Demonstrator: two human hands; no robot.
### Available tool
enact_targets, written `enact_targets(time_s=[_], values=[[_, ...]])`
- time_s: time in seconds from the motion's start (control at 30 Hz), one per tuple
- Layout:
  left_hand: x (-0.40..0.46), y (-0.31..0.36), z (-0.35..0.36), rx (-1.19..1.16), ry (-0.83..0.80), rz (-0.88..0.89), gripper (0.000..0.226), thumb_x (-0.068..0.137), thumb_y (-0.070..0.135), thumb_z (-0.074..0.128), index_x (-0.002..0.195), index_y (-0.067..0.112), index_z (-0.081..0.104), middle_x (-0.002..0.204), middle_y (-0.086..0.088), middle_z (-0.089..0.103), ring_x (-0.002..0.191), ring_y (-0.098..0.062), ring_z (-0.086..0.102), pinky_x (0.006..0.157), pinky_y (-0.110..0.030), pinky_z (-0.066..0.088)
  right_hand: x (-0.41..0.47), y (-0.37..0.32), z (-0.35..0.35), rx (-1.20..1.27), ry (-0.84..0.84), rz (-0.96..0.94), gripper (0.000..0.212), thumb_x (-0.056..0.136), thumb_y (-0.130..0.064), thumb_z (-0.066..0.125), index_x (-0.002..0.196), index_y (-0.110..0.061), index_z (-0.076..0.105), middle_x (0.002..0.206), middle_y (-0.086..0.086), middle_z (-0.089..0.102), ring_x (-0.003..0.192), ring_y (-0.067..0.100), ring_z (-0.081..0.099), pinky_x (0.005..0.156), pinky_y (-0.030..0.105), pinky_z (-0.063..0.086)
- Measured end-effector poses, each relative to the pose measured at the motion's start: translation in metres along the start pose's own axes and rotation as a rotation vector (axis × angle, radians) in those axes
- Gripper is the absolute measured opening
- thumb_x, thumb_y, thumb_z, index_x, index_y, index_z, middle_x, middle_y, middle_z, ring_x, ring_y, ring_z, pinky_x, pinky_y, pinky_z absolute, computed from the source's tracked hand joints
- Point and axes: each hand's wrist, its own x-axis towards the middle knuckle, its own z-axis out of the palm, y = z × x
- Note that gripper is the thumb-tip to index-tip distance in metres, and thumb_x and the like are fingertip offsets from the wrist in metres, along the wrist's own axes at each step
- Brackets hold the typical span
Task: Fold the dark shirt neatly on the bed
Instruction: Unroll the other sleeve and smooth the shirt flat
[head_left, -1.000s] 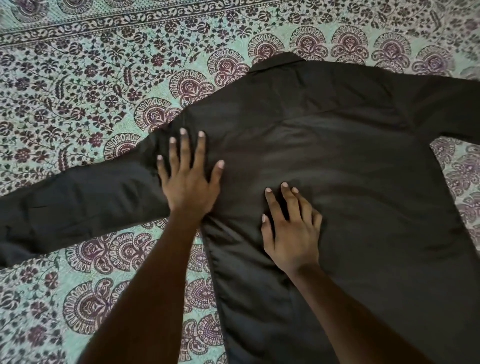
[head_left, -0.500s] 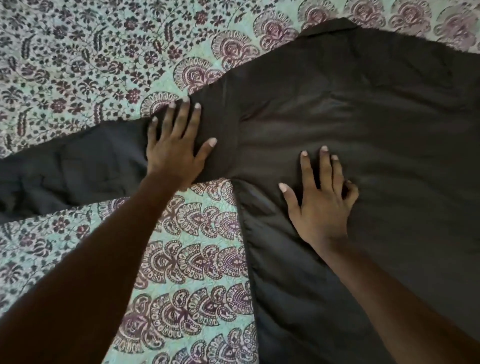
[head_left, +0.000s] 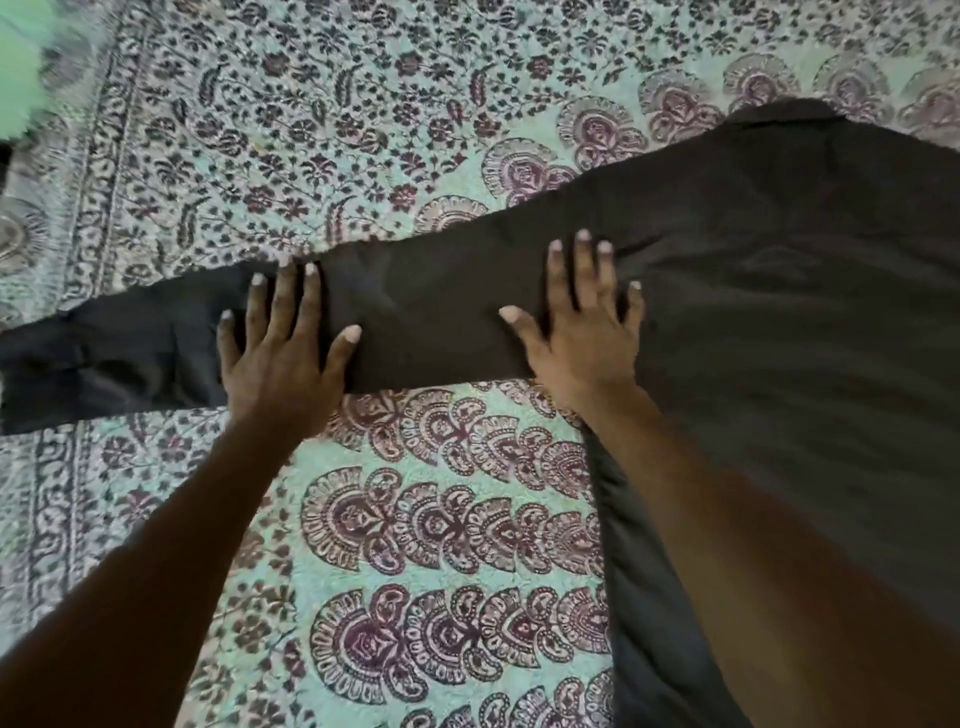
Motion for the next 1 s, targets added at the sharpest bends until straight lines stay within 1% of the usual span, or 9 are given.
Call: enact_targets(time_s=[0.1,0.17,0.37,0.47,0.53,0.67,0.73,0.83,1.0], values=[[-0.009,-0.046,0.0,0.012,0.039,-0.066,0.081,0.099,0.075,0.008,0.167,0.03,0.006,0.176,0.001,0.003,0.162,-0.026,0.003,0.127,-0.059,0.006,-0.002,-0.036,0.01,-0.045,0.048,0.18,0.106,0.088,-0.091,0.009,0.167,-0.02,0.014,0.174,0.017,0.005,0.16,0.041,0.001,0.123,0.069,0.01],[-0.011,-0.07,0.0,-0.009,0.059,-0.099,0.077,0.1,0.074,0.009,0.166,0.033,0.005,0.176,0.002,0.002,0.162,-0.025,0.002,0.127,-0.059,0.005,0.001,-0.072,0.015,-0.03,0.05,0.177,0.112,0.085,-0.093,0.008,0.167,-0.016,0.014,0.171,0.027,0.004,0.159,0.045,0.001,0.123,0.069,0.01],[-0.025,-0.131,-0.011,-0.056,0.12,-0.065,0.071,0.104,0.065,0.018,0.166,0.035,0.003,0.176,0.001,0.007,0.162,-0.026,0.007,0.127,-0.057,0.009,-0.011,-0.211,0.041,-0.026,-0.051,-0.175,0.115,0.086,-0.091,0.01,0.166,-0.008,0.008,0.169,0.032,-0.007,0.158,0.046,-0.007,0.124,0.068,0.001],[-0.034,-0.161,-0.015,-0.024,0.136,-0.079,0.069,0.105,0.062,0.018,0.166,0.03,0.016,0.175,-0.002,0.011,0.161,-0.027,0.011,0.127,-0.058,0.011,-0.02,-0.255,0.05,-0.053,-0.115,-0.449,0.107,0.091,-0.086,0.014,0.166,-0.01,0.008,0.172,0.025,-0.005,0.16,0.04,-0.006,0.124,0.066,0.005],[-0.043,-0.182,-0.019,-0.032,0.138,-0.097,0.068,0.105,0.061,0.019,0.166,0.032,0.015,0.176,0.002,0.007,0.162,-0.024,0.007,0.128,-0.055,0.01,-0.019,-0.264,0.048,-0.016,-0.097,-0.525,0.1,0.093,-0.083,0.014,0.167,-0.016,0.008,0.175,0.016,0.0,0.162,0.032,-0.003,0.125,0.063,0.009],[-0.053,-0.202,-0.017,-0.174,0.234,-0.25,0.064,0.107,0.056,0.021,0.166,0.031,0.017,0.175,0.003,0.009,0.162,-0.022,0.01,0.128,-0.051,0.014,-0.022,-0.251,0.045,0.064,-0.024,-0.159,0.101,0.091,-0.086,0.009,0.167,-0.02,0.0,0.174,0.016,-0.002,0.161,0.036,-0.006,0.127,0.062,0.007],[-0.052,-0.203,-0.014,-0.213,0.278,-0.327,0.063,0.108,0.053,0.023,0.166,0.027,0.02,0.175,0.001,0.014,0.161,-0.023,0.014,0.128,-0.051,0.017,-0.028,-0.261,0.046,0.0,-0.037,-0.098,0.103,0.09,-0.089,0.008,0.167,-0.021,0.0,0.173,0.021,-0.006,0.16,0.041,-0.009,0.125,0.066,0.006],[-0.051,-0.204,-0.008,-0.283,0.391,-0.331,0.057,0.111,0.043,0.029,0.164,0.021,0.027,0.172,-0.003,0.025,0.159,-0.023,0.023,0.129,-0.046,0.019,-0.03,-0.303,0.051,0.004,-0.088,-0.288,0.102,0.09,-0.089,0.008,0.167,-0.023,0.001,0.173,0.019,-0.008,0.159,0.04,-0.013,0.124,0.069,0.002],[-0.052,-0.21,-0.003,-0.5,0.547,-0.361,0.05,0.113,0.028,0.035,0.157,0.006,0.038,0.162,-0.015,0.043,0.152,-0.029,0.039,0.121,-0.053,0.035,-0.029,-0.355,0.064,-0.081,-0.094,-0.626,0.091,0.097,-0.081,0.013,0.167,-0.023,0.013,0.176,0.002,0.004,0.162,0.03,-0.005,0.123,0.068,0.003]])
